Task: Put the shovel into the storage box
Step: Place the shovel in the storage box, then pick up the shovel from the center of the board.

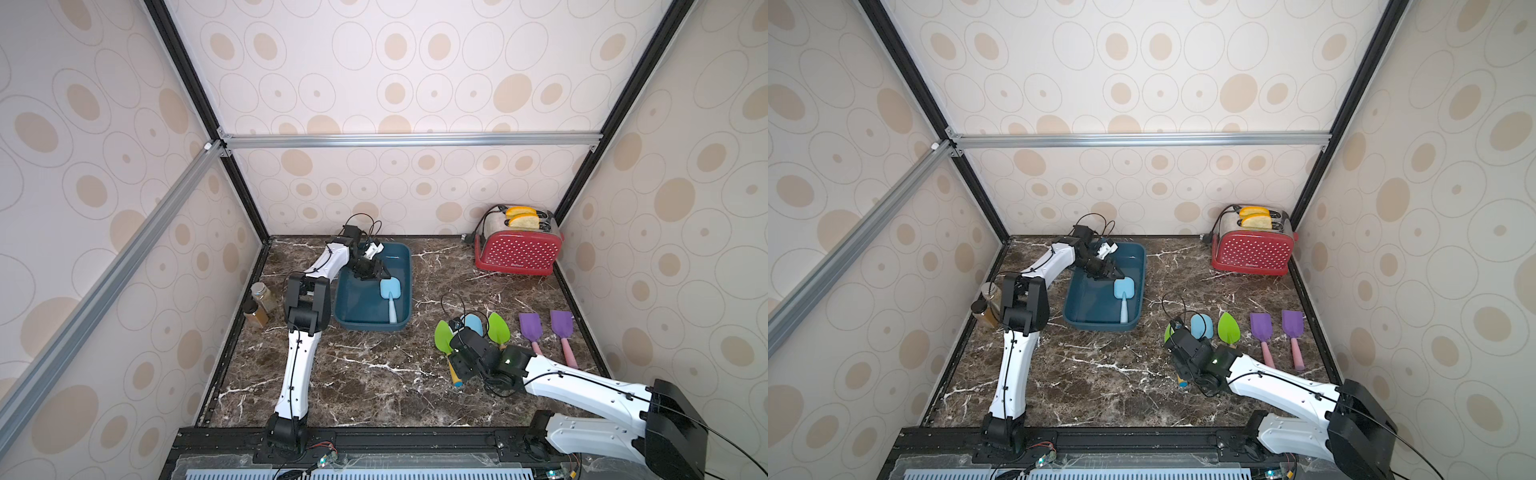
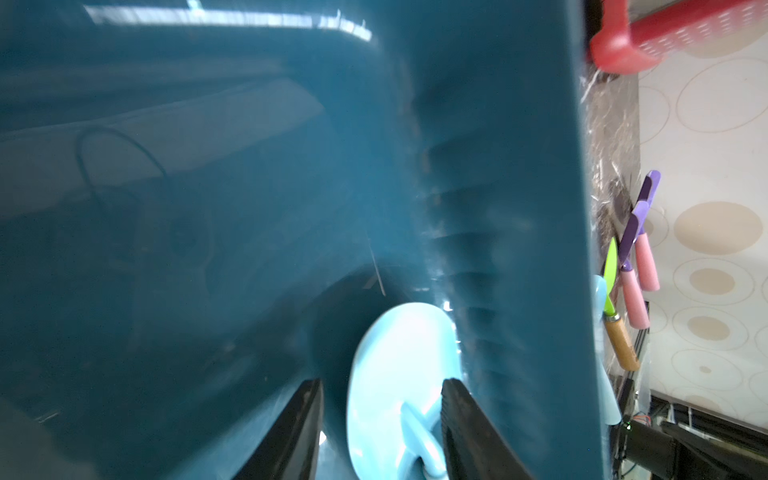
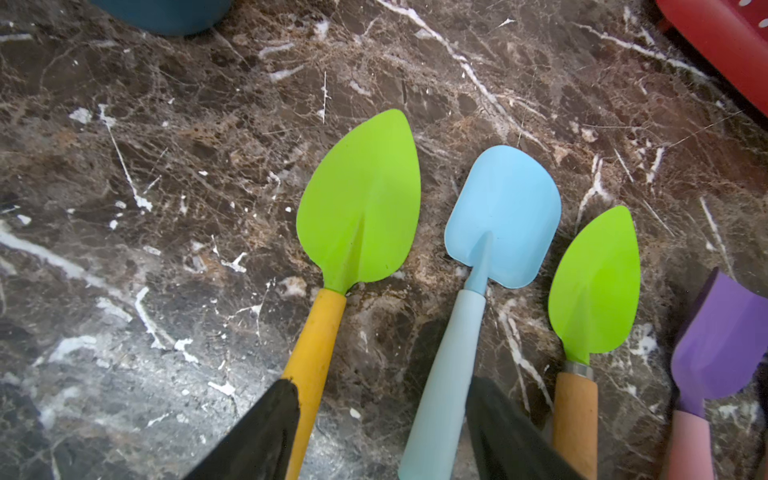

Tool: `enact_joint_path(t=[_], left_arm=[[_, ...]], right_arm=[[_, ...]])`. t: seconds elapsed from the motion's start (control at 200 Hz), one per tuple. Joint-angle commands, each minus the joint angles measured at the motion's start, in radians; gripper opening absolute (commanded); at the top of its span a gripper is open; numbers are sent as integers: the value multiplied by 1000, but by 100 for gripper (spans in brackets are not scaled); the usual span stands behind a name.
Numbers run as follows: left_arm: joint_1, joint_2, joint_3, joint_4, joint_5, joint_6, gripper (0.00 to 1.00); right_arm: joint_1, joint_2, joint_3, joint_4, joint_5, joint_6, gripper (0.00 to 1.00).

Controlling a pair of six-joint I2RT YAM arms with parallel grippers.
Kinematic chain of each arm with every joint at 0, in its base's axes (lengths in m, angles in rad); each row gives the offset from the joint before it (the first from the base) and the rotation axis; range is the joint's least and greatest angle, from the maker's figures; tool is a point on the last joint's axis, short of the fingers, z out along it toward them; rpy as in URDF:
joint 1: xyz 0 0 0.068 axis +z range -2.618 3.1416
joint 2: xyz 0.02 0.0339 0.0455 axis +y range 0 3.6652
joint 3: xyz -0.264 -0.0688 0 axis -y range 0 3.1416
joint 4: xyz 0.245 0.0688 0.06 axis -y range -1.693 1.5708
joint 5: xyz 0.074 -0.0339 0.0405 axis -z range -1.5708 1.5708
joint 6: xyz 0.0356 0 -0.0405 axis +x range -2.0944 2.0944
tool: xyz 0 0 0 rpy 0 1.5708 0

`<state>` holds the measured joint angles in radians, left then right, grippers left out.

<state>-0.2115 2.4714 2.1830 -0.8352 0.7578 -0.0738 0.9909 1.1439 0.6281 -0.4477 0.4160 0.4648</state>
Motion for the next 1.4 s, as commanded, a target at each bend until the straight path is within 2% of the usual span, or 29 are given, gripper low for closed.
enact_joint_path(t=[0.0, 0.16, 0.391, 0.521, 0.666, 0.946, 1.042, 1.202, 1.312, 1.397], left_arm=[[-6, -162, 18, -6, -40, 17, 52], [-6, -349, -85, 19, -118, -1, 54], [-20, -720, -516, 285, -288, -131, 57], [-40, -857, -711, 418, -310, -191, 59], [-41, -907, -779, 422, -343, -198, 59], [-43, -951, -859, 486, -328, -227, 62], [-42, -957, -887, 520, -315, -247, 63], [-43, -958, -919, 569, -282, -280, 65], [-45, -959, -947, 617, -227, -312, 66], [-51, -963, -983, 675, -188, -350, 67]], right_arm=[[-1, 12, 12, 6, -8, 10, 71], [-4, 43, 12, 16, -15, 7, 71], [-3, 99, 0, 57, -76, 24, 70], [-3, 128, -17, 82, -111, 43, 69], [-3, 162, -44, 104, -148, 68, 65], [-3, 206, -72, 120, -178, 98, 54], [-3, 218, -76, 125, -198, 103, 44], [-2, 209, -77, 107, -206, 100, 20], [-1, 178, -61, 79, -199, 80, 12], [0, 146, -29, 43, -181, 51, 11]])
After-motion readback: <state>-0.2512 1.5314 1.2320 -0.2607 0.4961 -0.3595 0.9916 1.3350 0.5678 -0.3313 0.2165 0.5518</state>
